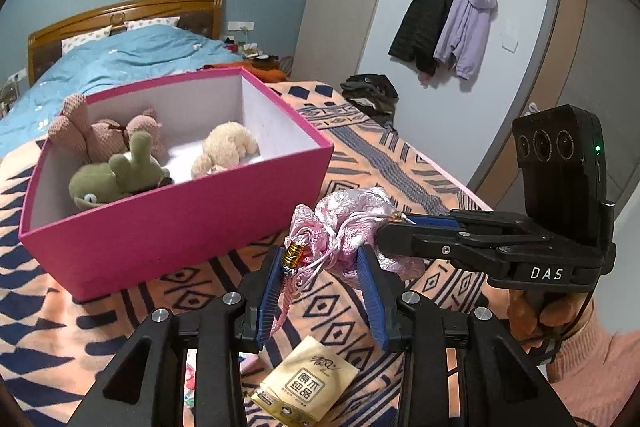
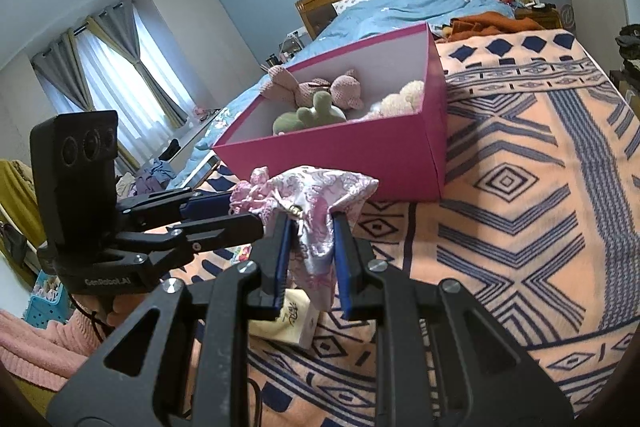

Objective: Organize objects
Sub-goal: 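Lift the pink pouch with the left gripper and carry it over the box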

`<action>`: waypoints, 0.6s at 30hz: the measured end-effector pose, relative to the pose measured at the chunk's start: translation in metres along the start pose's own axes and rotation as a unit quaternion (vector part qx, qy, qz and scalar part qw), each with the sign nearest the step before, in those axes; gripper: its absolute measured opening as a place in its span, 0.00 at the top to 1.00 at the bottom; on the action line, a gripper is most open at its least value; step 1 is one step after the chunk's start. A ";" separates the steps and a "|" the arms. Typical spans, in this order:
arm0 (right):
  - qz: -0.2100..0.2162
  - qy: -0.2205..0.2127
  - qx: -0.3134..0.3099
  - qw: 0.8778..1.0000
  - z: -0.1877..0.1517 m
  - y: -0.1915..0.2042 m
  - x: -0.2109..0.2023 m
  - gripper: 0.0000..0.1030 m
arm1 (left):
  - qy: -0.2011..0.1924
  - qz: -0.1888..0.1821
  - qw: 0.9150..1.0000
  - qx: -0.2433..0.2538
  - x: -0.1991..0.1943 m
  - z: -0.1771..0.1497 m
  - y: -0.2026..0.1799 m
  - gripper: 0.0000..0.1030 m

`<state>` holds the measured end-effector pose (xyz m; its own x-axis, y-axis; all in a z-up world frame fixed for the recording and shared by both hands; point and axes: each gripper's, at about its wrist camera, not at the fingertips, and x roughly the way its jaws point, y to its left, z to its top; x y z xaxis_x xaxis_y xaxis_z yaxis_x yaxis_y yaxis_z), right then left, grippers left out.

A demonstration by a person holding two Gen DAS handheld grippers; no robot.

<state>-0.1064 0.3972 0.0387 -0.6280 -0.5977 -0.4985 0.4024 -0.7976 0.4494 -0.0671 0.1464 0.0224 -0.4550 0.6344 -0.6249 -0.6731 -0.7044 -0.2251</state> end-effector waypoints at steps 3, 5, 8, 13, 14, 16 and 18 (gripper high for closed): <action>0.000 -0.003 -0.005 1.000 0.004 0.002 -0.001 0.78 | -0.006 0.001 1.000 -0.002 -0.003 0.004 0.002 0.63; 0.001 -0.005 -0.008 1.000 0.007 0.003 0.000 0.78 | -0.009 0.002 1.000 -0.002 -0.004 0.005 0.001 0.63; 0.002 -0.007 -0.011 1.000 0.010 0.004 0.000 0.78 | -0.013 0.004 1.000 -0.003 -0.006 0.008 0.003 0.63; 0.003 -0.010 -0.016 1.000 0.016 0.006 0.001 0.78 | -0.019 0.007 1.000 -0.003 -0.008 0.013 0.005 0.63; 0.004 -0.011 -0.017 1.000 0.018 0.005 0.001 0.78 | -0.020 0.007 1.000 -0.002 -0.008 0.015 0.005 0.63; 0.005 -0.013 -0.019 1.000 0.023 0.006 0.001 0.78 | -0.023 0.009 1.000 -0.002 -0.009 0.019 0.006 0.63; 0.005 -0.017 -0.023 1.000 0.028 0.007 0.001 0.78 | -0.028 0.013 1.000 0.001 -0.010 0.023 0.007 0.63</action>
<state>-0.1229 0.3933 0.0618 -0.6457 -0.6025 -0.4692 0.4378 -0.7955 0.4189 -0.0805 0.1427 0.0448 -0.5038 0.6328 -0.5880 -0.6614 -0.7205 -0.2086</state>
